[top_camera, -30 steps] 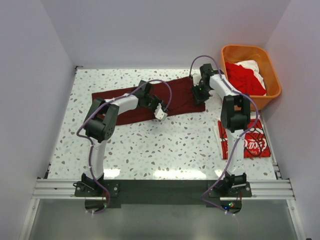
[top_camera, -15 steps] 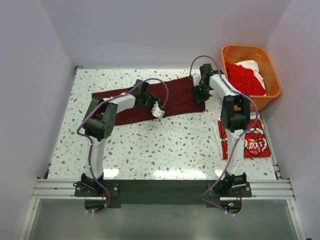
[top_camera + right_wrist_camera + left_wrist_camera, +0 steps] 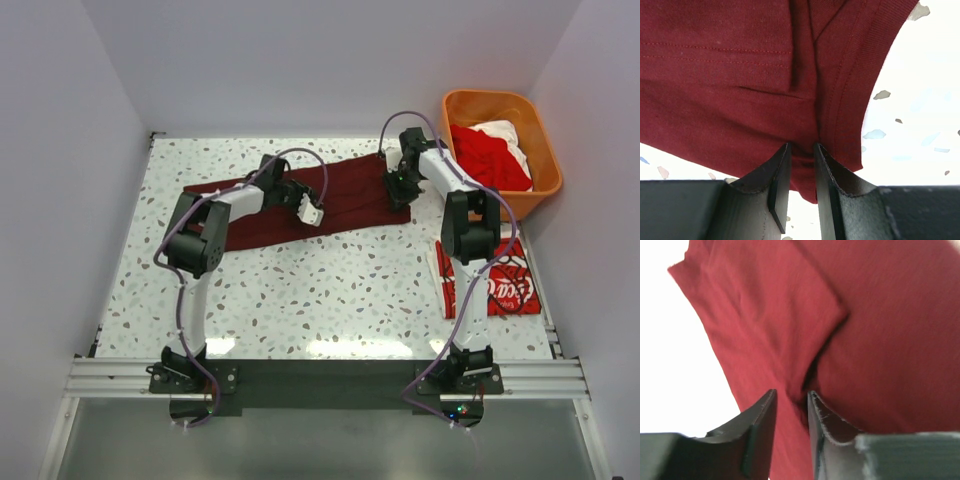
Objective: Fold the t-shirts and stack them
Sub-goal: Fold the tshirt
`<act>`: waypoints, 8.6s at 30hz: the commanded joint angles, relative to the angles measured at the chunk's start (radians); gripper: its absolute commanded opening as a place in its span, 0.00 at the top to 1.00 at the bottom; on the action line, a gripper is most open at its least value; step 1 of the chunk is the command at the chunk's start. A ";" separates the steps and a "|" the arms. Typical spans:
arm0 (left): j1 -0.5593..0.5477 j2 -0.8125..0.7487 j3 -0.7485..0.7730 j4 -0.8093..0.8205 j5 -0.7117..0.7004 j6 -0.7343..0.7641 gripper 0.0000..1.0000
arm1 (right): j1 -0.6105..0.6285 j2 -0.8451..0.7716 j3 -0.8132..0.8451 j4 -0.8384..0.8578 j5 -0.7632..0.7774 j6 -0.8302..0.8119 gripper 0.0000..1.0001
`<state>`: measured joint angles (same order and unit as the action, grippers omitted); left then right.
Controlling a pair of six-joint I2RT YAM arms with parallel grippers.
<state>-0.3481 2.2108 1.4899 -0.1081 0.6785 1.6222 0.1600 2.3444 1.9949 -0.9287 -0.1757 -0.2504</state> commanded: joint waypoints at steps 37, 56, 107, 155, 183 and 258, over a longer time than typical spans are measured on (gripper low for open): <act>0.255 -0.356 -0.325 -0.545 -0.384 -0.381 0.82 | 0.202 0.296 0.357 0.307 0.248 -0.220 0.91; -0.358 -0.451 -0.403 -0.762 -0.149 -0.539 0.87 | 0.151 -0.078 0.210 0.423 0.266 -0.239 0.58; 0.095 -0.672 -0.562 -0.358 -0.204 -0.886 0.74 | 0.335 0.204 0.305 1.009 0.343 -0.440 0.52; 0.173 0.056 0.184 -0.301 -0.221 -1.386 0.71 | 0.234 0.210 0.229 0.238 0.189 -0.058 0.58; 0.138 -0.268 -0.028 -0.262 0.002 -1.309 0.53 | 0.250 -0.054 0.056 0.245 -0.077 -0.136 0.18; 0.044 -1.011 -0.977 -0.716 0.064 0.263 0.55 | 0.881 -0.792 -1.229 0.557 -0.085 -0.750 0.56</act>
<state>-0.3035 1.1961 0.5343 -0.8539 0.7311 1.8313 1.0302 1.5120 0.7673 -0.3874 -0.3122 -0.9688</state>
